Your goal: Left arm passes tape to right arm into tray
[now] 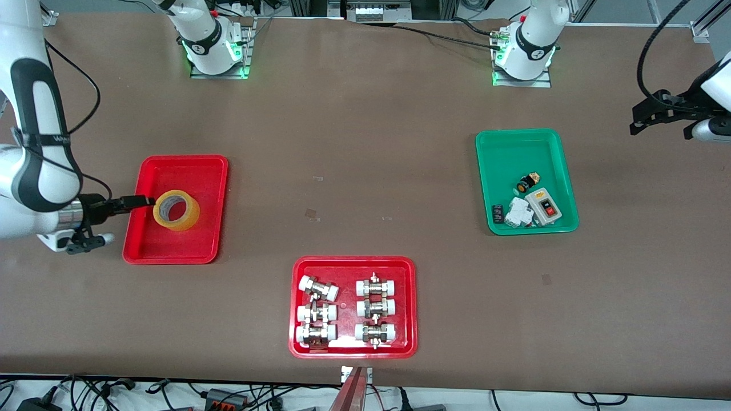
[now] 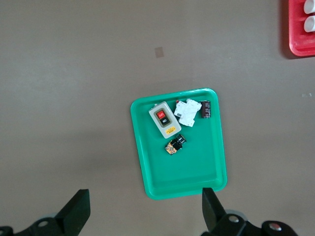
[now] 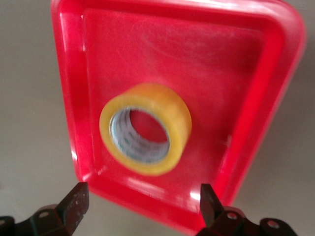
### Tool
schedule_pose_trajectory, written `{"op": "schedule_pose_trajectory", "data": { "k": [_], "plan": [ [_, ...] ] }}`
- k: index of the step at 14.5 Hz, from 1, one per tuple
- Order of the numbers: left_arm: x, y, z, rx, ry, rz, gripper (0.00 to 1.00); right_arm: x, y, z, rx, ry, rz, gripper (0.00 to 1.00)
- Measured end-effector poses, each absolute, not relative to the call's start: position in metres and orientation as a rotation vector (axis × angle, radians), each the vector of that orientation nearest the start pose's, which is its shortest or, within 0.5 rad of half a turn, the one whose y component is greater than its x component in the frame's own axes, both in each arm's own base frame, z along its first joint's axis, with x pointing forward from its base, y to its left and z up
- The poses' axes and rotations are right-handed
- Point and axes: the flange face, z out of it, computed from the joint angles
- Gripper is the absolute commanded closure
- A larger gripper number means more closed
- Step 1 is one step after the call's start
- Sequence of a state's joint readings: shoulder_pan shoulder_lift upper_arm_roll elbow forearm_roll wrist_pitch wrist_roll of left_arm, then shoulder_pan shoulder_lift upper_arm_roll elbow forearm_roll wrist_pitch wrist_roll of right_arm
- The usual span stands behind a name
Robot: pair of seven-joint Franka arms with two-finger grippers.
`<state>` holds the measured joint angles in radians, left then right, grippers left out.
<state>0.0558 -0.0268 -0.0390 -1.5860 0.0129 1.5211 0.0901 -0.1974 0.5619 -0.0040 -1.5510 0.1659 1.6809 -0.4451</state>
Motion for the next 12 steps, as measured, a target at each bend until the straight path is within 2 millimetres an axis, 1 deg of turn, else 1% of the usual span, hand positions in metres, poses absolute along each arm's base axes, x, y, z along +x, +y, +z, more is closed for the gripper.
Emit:
{"op": "schedule_pose_trajectory", "data": {
  "k": [2,3,5,7,8,9,10,11,12],
  "plan": [
    [0.543,0.021,0.624,-3.130,0.083,0.072,0.00,0.638,-0.101,0.342,-2.883,-0.197,0.505,0.00],
    [0.545,0.031,0.621,-3.132,0.056,0.078,0.00,0.640,-0.090,0.369,-2.935,-0.167,0.509,0.00],
    [0.549,0.043,0.618,-3.135,0.023,0.086,0.00,0.644,-0.059,0.423,-3.025,-0.107,0.494,0.00],
    [0.551,0.045,0.617,-3.135,0.019,0.085,0.00,0.649,-0.034,0.475,-3.091,-0.097,0.424,0.00],
    [0.551,0.043,0.618,-3.135,0.023,0.082,0.00,0.652,-0.029,0.498,-3.112,-0.100,0.362,0.00],
    [0.552,0.042,0.620,-3.135,0.028,0.077,0.00,0.655,-0.029,0.516,-3.125,-0.093,0.304,0.00],
    [0.552,0.039,0.624,-3.136,0.039,0.064,0.00,0.657,-0.031,0.529,-3.133,-0.070,0.265,0.00],
    [0.553,0.035,0.628,-3.135,0.060,0.049,0.00,0.658,-0.032,0.535,-3.138,-0.030,0.243,0.00],
    [0.555,0.032,0.631,-3.134,0.083,0.040,0.00,0.659,-0.033,0.538,-3.142,0.040,0.231,0.00]
  ]
}}
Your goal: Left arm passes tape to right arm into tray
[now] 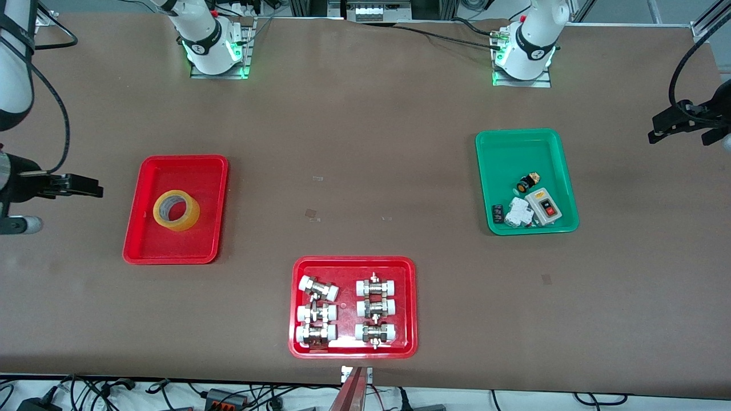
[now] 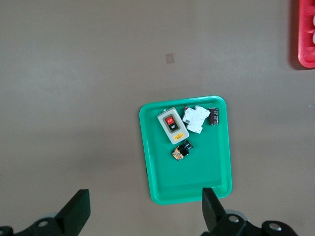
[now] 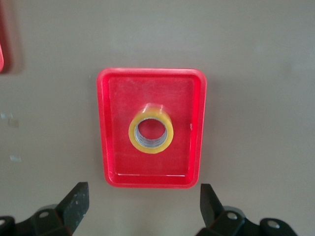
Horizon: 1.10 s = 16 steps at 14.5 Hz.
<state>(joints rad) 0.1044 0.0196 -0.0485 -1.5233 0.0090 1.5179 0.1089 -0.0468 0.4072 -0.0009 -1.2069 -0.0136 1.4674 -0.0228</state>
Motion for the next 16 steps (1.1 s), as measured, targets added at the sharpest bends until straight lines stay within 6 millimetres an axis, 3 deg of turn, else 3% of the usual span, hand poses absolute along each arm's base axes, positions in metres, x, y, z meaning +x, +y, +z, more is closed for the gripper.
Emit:
{"op": "schedule_pose_trajectory", "data": {
  "k": [2,6,10,16],
  "plan": [
    [0.557,0.030,0.632,-3.134,0.097,0.040,0.00,0.661,-0.031,0.538,-3.144,0.131,0.214,0.00],
    [0.559,0.033,0.628,-3.135,0.096,0.050,0.00,0.670,-0.032,0.544,-3.151,0.120,0.098,0.00],
    [0.560,0.033,0.629,-3.135,0.096,0.048,0.00,0.676,-0.033,0.565,-3.155,0.058,-0.094,0.00],
    [0.559,0.034,0.629,-3.136,0.092,0.049,0.00,0.649,-0.036,0.583,-3.168,0.064,-0.167,0.00]
  ]
}}
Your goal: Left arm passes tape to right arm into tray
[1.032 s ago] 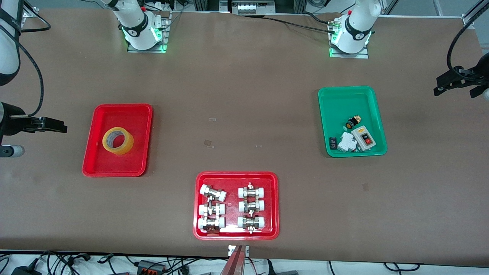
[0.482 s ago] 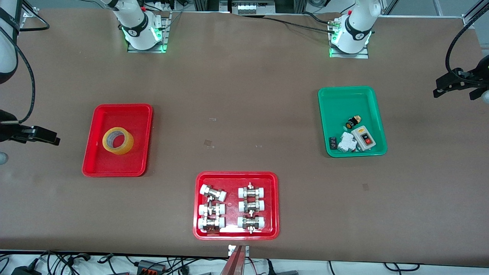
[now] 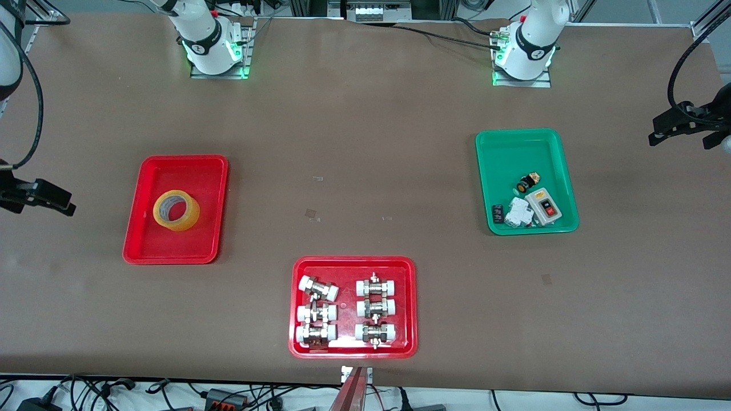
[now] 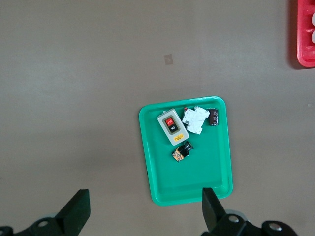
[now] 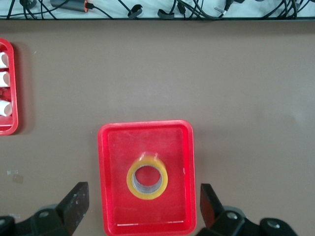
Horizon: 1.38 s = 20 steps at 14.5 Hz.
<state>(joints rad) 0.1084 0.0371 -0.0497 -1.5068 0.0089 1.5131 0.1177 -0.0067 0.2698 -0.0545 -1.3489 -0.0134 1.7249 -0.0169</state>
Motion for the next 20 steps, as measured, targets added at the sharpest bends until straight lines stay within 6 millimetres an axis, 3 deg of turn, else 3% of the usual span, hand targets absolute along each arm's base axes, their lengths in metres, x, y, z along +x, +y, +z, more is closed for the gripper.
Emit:
{"op": "schedule_pose_trajectory", "data": {
  "k": [7,14,20],
  "plan": [
    [0.559,0.035,0.629,-3.136,0.092,0.049,0.00,0.629,-0.037,0.578,-3.166,0.066,-0.149,0.00],
    [0.559,0.035,0.629,-3.136,0.091,0.049,0.00,0.580,-0.035,0.569,-3.157,0.062,-0.114,0.00],
    [0.559,0.035,0.629,-3.136,0.091,0.049,0.00,0.573,-0.032,0.573,-3.156,0.044,-0.113,0.00]
  ]
}}
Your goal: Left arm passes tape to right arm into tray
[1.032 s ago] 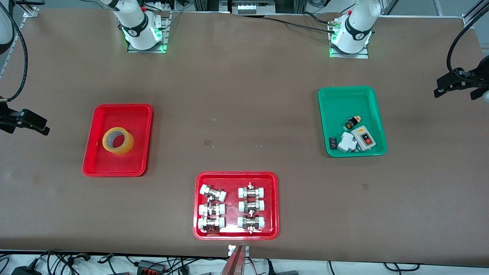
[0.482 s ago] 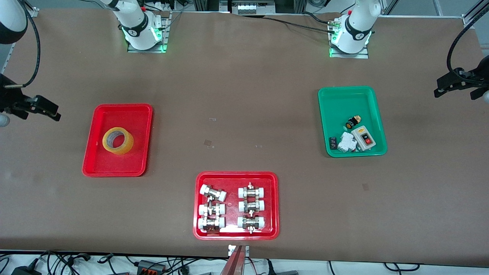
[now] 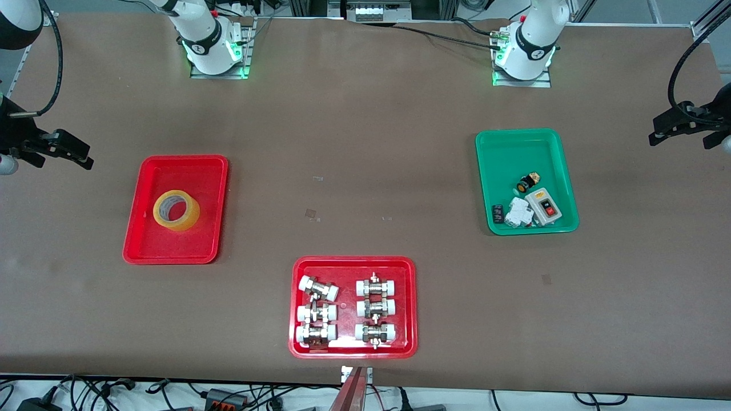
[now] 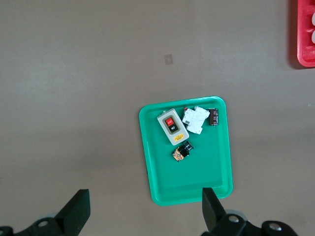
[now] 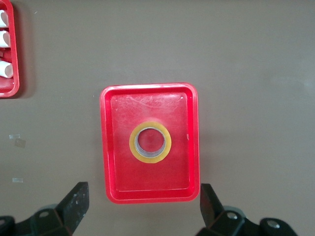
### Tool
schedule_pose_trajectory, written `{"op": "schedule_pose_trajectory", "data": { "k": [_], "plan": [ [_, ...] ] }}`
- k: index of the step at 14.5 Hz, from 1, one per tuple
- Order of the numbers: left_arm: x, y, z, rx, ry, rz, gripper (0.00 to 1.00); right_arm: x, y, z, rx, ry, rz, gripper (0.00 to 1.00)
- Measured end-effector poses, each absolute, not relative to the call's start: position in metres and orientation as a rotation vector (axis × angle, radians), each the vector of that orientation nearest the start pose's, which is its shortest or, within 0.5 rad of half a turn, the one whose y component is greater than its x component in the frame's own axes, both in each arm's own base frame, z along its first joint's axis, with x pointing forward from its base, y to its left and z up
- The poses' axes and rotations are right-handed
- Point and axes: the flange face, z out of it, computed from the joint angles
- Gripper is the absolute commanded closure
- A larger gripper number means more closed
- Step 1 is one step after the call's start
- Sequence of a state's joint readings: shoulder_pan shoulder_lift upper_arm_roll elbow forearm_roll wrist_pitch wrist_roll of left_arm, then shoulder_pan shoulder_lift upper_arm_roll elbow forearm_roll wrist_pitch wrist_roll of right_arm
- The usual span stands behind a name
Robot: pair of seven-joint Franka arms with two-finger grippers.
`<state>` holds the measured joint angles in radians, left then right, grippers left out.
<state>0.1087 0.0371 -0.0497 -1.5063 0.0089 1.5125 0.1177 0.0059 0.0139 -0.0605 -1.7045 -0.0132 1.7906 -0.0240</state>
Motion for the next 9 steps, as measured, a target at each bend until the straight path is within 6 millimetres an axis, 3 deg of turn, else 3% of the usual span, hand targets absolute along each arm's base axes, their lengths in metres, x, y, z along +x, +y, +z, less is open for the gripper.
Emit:
{"op": "schedule_pose_trajectory", "data": {
  "k": [9],
  "plan": [
    [0.5593,0.0346,0.6291,-3.136,0.091,0.049,0.00,0.5664,-0.0318,0.5725,-3.156,0.036,-0.047,0.00]
  ]
}}
